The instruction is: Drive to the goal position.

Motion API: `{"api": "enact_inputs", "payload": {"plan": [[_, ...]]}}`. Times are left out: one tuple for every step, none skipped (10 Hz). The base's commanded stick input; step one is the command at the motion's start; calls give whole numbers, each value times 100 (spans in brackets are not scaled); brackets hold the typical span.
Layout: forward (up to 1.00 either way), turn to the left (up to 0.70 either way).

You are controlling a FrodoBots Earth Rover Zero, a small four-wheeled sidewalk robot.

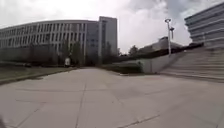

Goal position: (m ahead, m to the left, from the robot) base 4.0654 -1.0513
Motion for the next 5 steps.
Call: {"api": "enact_inputs", "payload": {"plan": [[70,0],[70,0],[70,0],[70,0],[70,0]]}}
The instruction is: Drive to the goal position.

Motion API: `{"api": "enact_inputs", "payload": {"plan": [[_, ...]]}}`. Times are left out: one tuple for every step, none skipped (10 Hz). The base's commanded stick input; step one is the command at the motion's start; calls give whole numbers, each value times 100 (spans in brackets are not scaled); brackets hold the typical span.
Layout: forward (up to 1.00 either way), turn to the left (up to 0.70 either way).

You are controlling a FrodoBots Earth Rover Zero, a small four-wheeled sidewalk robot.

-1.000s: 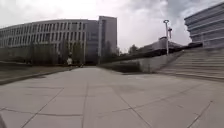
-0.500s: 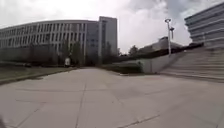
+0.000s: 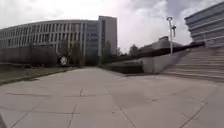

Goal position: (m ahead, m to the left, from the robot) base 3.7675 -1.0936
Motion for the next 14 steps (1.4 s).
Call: {"api": "enact_inputs", "payload": {"plan": [[70,0],[70,0],[70,0],[70,0],[70,0],[70,0],[70,0],[70,0],[70,0],[70,0],[70,0],[70,-1],[70,-1],[70,-2]]}}
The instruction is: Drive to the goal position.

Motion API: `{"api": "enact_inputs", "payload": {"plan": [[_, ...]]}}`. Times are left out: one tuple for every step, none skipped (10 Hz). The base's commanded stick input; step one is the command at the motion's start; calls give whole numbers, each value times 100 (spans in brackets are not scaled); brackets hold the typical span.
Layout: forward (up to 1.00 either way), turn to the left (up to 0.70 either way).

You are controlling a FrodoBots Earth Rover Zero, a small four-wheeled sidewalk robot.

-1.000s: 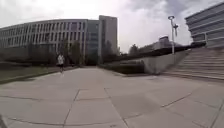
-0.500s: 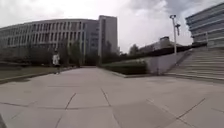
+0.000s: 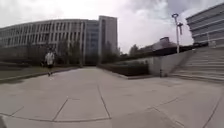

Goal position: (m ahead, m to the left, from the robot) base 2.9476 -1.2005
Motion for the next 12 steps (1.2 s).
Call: {"api": "enact_inputs", "payload": {"plan": [[70,-12],[70,-25],[70,-27],[70,-21],[70,-16],[70,-11],[70,-8],[70,-5],[70,-1],[70,0],[70,0],[70,0]]}}
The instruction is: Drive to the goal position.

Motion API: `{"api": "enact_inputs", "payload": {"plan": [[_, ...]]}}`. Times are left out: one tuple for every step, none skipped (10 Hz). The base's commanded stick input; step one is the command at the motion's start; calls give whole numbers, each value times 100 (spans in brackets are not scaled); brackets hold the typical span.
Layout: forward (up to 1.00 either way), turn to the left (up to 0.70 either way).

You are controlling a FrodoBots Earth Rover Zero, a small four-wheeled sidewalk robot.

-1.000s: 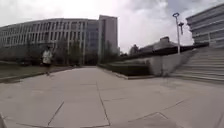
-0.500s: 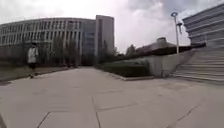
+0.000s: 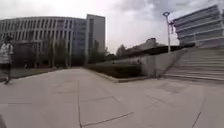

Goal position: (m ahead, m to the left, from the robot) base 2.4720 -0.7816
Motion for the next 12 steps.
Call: {"api": "enact_inputs", "payload": {"plan": [[70,0],[70,0],[70,0],[70,0],[70,0],[70,0],[70,0],[70,0],[70,0],[70,0],[70,0],[70,0]]}}
